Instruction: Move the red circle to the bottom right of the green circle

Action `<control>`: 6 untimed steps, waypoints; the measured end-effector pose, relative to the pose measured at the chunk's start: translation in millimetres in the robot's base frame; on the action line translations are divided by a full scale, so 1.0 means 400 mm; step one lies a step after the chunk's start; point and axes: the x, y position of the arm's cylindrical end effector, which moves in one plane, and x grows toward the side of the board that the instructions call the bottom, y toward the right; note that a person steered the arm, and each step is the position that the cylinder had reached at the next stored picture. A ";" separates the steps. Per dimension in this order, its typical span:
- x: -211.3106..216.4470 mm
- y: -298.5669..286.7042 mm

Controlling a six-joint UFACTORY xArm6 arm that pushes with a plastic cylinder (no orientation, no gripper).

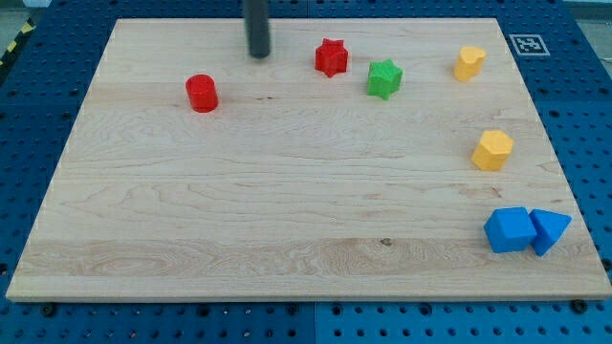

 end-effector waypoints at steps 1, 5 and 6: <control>0.047 -0.267; 0.141 0.030; 0.215 0.064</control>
